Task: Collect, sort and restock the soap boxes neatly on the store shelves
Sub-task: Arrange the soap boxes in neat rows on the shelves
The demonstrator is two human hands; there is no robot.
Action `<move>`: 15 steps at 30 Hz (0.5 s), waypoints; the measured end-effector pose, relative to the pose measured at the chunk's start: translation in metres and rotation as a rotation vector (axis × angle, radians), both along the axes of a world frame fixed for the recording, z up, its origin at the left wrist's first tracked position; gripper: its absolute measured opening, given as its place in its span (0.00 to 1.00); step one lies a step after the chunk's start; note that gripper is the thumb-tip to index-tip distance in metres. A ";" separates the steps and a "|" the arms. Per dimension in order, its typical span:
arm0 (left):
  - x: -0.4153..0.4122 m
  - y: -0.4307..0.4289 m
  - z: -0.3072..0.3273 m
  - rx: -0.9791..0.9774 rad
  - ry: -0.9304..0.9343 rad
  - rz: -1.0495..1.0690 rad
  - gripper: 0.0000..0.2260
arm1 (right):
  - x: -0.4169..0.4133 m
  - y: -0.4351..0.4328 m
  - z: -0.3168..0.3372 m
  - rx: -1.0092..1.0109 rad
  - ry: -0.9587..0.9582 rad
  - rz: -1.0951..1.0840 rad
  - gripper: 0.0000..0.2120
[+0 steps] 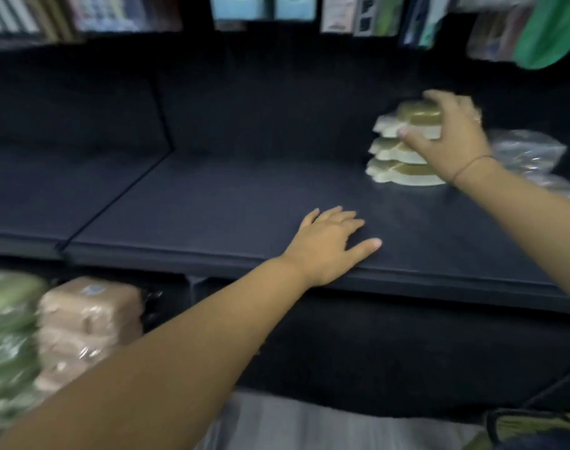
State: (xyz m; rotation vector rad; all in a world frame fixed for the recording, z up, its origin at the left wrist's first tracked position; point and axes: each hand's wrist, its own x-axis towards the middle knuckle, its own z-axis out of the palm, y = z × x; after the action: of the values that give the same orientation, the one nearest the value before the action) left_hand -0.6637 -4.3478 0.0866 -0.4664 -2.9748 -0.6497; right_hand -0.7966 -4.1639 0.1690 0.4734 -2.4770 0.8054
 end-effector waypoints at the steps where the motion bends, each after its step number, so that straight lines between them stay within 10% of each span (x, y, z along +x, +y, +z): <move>1: 0.018 -0.014 0.001 0.065 0.053 -0.008 0.25 | 0.030 -0.016 -0.006 -0.030 0.026 0.106 0.36; 6: 0.159 -0.137 -0.028 0.186 0.451 0.135 0.15 | 0.198 -0.102 -0.068 -0.077 -0.008 0.647 0.20; 15: 0.318 -0.311 -0.169 -0.327 -0.334 0.269 0.28 | 0.289 -0.219 -0.284 0.446 -0.748 0.731 0.36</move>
State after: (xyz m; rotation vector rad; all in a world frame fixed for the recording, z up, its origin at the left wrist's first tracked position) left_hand -0.3462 -4.6592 -0.0826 0.0424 -3.3868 -0.2334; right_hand -0.5079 -4.3825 -0.1146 1.5390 -3.2252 0.7671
